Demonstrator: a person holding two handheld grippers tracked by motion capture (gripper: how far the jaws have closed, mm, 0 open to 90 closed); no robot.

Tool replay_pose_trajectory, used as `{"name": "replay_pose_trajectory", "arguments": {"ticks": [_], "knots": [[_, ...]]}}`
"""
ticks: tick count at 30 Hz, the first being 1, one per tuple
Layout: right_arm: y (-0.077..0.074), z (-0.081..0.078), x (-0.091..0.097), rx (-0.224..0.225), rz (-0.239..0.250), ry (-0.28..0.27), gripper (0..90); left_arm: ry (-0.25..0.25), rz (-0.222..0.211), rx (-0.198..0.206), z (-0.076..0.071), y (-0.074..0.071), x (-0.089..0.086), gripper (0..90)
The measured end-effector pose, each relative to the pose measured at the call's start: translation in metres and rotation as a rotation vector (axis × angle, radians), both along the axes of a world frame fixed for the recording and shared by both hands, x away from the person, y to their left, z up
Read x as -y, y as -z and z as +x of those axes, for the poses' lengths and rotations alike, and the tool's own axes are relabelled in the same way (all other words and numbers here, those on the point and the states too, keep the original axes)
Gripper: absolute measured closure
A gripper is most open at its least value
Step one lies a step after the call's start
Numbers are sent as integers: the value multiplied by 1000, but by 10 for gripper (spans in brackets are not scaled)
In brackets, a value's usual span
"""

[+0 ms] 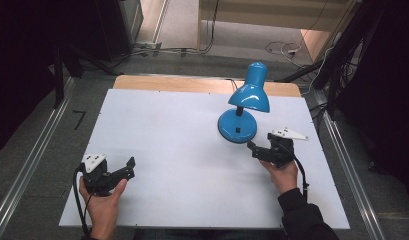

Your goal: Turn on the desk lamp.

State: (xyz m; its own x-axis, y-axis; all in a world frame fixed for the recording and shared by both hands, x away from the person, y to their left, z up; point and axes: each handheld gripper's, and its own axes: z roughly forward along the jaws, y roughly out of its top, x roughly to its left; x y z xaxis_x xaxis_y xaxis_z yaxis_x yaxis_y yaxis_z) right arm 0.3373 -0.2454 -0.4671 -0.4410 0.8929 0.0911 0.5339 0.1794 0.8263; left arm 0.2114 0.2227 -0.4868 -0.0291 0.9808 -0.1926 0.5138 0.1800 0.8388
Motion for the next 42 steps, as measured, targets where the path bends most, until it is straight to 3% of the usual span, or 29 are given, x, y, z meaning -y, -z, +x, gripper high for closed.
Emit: {"name": "replay_pose_trajectory", "arguments": {"ticks": [25,33,34,35,42], "knots": [[5,15,-16,5,-8,-7,219,-1,-11,-8,1,1,-1,63],[8,22,-25,17,-11,-43,463,-4,-16,-9,1,2,-2,63],[8,22,-25,17,-11,-43,463,-4,-16,-9,1,2,-2,63],[8,23,-27,20,-5,-48,537,-3,-17,-9,1,2,-2,63],[12,32,-37,15,-4,-40,718,-3,-20,-14,1,2,-3,63]]}}
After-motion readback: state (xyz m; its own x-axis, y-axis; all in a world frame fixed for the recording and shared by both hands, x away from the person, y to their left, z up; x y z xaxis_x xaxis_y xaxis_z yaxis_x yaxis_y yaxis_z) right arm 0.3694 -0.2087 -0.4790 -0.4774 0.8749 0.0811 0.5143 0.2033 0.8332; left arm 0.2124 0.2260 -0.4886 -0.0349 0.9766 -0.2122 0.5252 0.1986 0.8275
